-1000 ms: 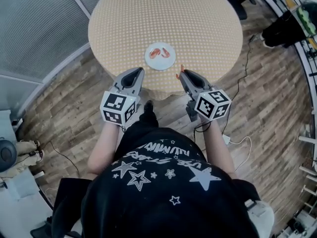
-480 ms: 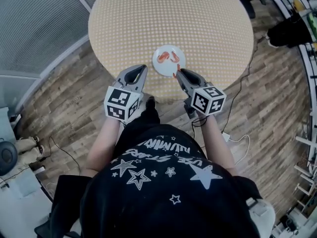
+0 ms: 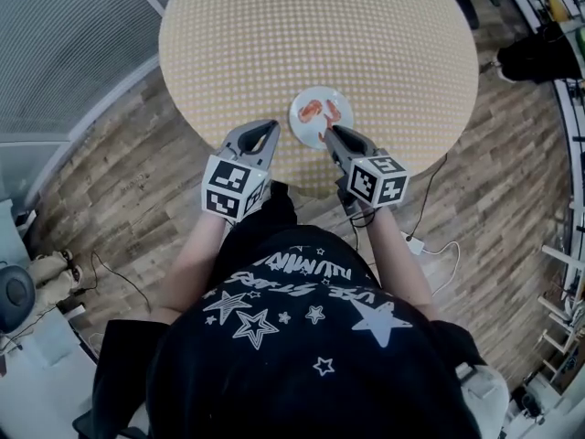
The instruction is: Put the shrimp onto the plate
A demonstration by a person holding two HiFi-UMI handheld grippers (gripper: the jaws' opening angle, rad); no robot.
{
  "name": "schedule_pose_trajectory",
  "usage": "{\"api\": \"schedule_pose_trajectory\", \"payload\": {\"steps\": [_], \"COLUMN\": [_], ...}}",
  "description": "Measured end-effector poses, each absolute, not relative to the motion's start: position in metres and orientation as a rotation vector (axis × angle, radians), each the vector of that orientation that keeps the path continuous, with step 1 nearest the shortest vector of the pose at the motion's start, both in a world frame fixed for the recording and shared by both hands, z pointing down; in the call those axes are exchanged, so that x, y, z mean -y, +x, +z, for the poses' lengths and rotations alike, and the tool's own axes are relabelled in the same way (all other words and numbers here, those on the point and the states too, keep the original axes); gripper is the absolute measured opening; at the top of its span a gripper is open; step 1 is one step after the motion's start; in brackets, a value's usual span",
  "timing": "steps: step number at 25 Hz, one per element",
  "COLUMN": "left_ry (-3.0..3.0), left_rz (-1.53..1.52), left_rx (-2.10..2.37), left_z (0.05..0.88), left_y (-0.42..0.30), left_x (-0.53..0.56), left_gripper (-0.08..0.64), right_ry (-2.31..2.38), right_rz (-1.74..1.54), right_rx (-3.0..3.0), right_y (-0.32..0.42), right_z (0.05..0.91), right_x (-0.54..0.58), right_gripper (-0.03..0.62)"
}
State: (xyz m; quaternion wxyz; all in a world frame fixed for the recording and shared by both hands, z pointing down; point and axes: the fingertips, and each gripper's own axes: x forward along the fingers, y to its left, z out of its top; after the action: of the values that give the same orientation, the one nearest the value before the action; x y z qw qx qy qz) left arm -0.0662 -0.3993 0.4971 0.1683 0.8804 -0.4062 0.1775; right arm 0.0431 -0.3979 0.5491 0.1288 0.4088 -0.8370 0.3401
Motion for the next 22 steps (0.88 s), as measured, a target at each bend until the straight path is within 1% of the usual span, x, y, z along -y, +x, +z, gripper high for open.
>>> {"api": "schedule_pose_trajectory", "payload": {"steps": [12, 22], "left_ry": [2.488, 2.480], "left_rz": [0.552, 0.585], "left_rx": [1.057, 1.042], "left_z": [0.525, 0.538], "left_y": [-0.064, -0.070], "left_x": [0.411, 0.413], "left_gripper": [0.008, 0.008], "right_ry": [1.171, 1.151], "right_rz": [0.870, 0.834], "right_rx": [2.226, 2.153], "right_y": [0.038, 0.032], "right_z": [0.598, 0.614], "right_x": [0.409, 0.416], "right_gripper": [0.071, 0.071]}}
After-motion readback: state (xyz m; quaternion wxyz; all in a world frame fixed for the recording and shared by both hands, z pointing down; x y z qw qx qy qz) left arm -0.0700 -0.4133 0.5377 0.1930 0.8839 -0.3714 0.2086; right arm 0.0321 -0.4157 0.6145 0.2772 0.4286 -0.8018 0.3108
